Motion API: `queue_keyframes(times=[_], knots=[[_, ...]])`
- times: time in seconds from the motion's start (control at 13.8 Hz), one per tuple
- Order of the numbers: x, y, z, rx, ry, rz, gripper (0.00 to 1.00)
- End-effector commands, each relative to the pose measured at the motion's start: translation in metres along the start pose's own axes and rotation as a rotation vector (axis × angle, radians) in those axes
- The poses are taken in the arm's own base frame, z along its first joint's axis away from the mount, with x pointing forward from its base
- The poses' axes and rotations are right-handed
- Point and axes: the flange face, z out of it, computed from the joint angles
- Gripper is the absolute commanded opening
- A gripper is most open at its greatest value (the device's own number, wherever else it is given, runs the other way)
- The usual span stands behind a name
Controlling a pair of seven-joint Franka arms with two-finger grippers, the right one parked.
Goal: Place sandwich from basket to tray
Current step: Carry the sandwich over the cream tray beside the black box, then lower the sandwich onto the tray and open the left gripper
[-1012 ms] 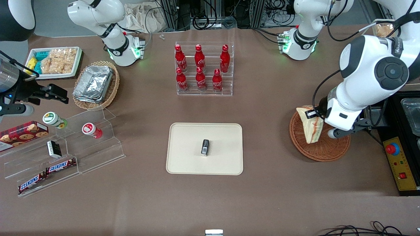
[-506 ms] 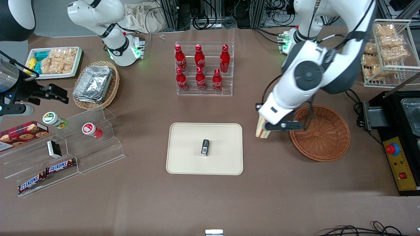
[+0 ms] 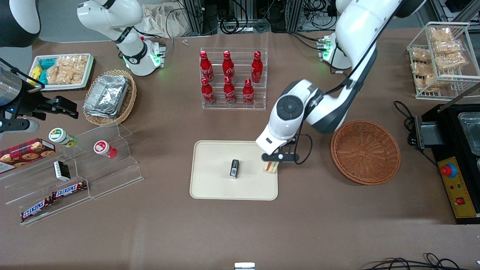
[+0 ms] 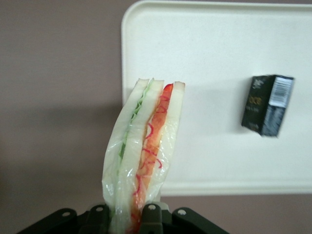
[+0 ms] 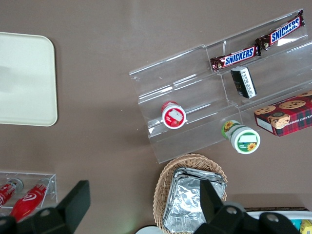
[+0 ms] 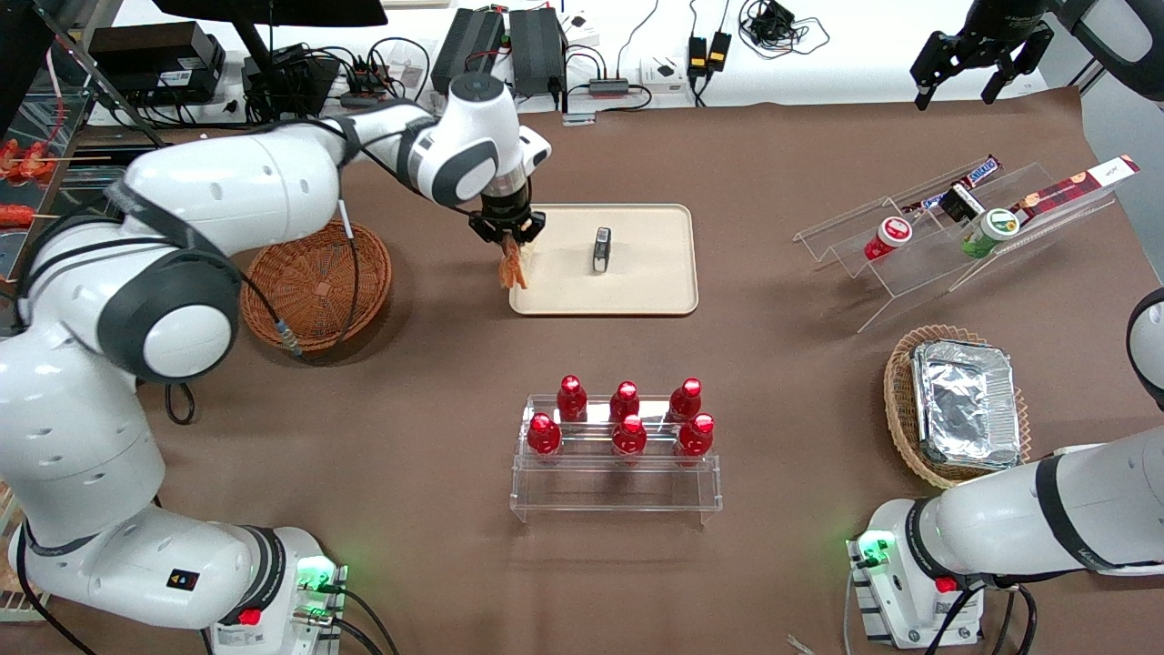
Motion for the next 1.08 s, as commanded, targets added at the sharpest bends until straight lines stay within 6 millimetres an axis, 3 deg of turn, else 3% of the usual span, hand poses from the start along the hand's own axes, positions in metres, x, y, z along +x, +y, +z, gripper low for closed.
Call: queue_keyframes(times=[0.0,0.07,0.14,0.22,0.29,0.43,0.58,0.65,0.8,0.94,1.01], knots=[[0.016,0.018,0.026,0.008,0.045,0.002,0.05],[0.023,0.018,0.034,0.009,0.059,0.008,0.29],[0.028,0.017,0.04,0.011,0.073,0.016,0.69],[0.032,0.013,0.043,0.024,0.104,0.031,0.88],[0.033,0.012,0.043,0.03,0.116,0.015,0.99],[0.035,0.012,0.031,0.02,0.135,-0.088,1.0],[0.041,0.009,-0.02,-0.003,0.198,-0.18,1.0],[0.046,-0.001,-0.057,-0.013,0.232,-0.227,1.0],[0.058,-0.042,-0.111,0.021,0.236,-0.286,1.0],[0.05,-0.063,-0.162,0.038,0.194,-0.243,1.0],[0.049,-0.088,-0.183,0.042,0.139,-0.214,1.0]])
